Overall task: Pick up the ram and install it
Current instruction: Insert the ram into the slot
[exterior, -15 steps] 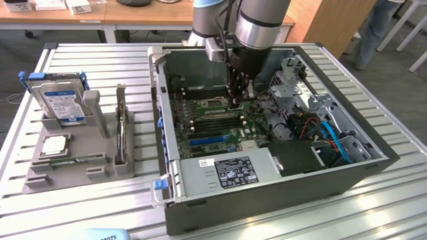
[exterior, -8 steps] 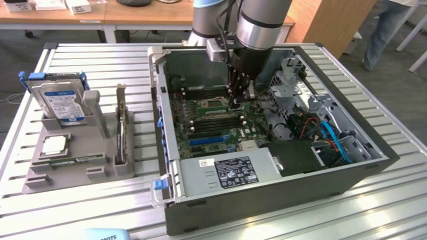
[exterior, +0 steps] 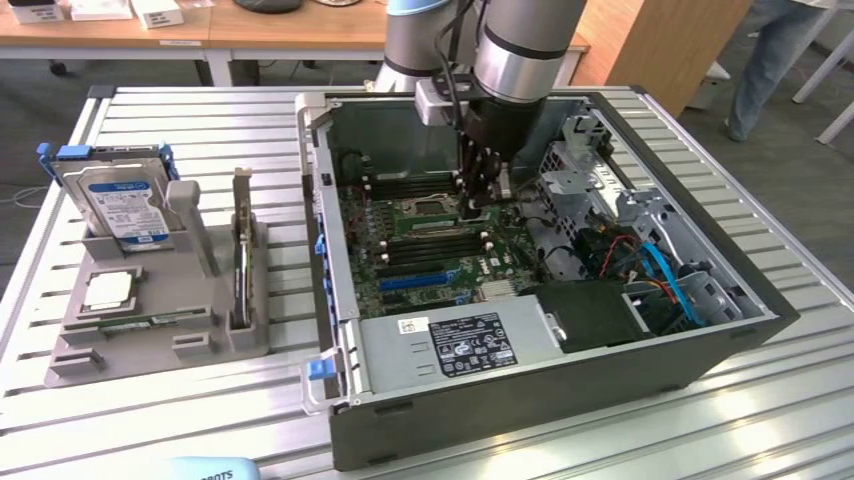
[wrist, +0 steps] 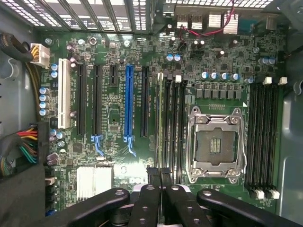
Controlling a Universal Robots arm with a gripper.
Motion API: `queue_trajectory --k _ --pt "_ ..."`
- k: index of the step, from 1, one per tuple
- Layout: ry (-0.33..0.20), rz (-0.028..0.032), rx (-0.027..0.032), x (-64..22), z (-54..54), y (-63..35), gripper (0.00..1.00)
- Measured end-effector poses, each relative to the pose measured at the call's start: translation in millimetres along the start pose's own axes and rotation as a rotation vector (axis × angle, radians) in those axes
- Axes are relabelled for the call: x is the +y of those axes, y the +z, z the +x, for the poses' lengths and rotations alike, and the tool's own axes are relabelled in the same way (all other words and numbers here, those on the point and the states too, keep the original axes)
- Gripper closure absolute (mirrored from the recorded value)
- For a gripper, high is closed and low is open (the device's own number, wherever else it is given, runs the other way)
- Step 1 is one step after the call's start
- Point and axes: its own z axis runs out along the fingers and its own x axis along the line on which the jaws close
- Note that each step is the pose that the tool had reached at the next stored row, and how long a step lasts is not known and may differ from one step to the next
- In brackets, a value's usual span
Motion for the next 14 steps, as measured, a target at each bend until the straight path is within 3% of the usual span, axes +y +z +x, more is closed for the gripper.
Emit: queue_trajectory --k 14 --pt "0.000 0.0020 -0.0001 -0.3 0.2 12.8 0.88"
